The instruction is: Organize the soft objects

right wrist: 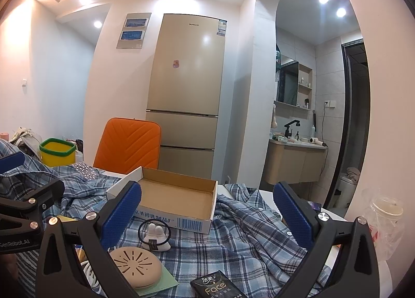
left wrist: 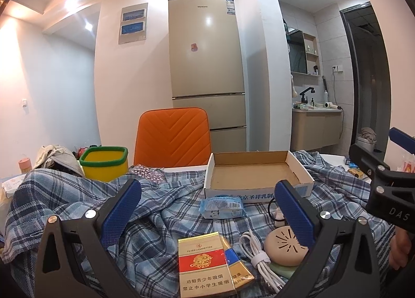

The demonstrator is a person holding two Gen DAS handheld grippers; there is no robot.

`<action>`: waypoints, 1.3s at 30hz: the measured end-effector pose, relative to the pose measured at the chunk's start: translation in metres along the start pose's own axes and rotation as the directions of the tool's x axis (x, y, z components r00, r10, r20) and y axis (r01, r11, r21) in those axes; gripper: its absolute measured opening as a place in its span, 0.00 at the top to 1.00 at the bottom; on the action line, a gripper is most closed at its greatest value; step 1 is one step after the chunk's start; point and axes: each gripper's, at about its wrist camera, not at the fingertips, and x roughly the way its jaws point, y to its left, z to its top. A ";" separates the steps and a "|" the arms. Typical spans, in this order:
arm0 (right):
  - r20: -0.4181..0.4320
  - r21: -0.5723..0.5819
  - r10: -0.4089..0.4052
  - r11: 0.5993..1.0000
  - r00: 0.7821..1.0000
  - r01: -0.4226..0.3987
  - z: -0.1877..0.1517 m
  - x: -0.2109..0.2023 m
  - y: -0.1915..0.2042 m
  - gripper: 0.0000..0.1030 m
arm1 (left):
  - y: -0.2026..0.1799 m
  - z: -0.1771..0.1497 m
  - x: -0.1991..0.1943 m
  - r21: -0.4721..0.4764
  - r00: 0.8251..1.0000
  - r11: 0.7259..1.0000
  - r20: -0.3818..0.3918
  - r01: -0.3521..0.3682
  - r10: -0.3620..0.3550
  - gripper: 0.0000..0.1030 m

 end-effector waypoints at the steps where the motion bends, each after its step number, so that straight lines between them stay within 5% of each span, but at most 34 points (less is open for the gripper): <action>1: 0.000 0.000 0.000 1.000 1.000 0.000 0.000 0.000 0.001 0.00 | -0.001 0.000 -0.001 0.000 1.000 1.000 0.001 0.000 0.000 0.01; 39: -0.006 -0.004 -0.003 1.000 1.000 0.003 -0.001 0.001 0.001 0.00 | -0.003 0.003 -0.004 0.012 1.000 1.000 0.001 -0.008 0.008 0.01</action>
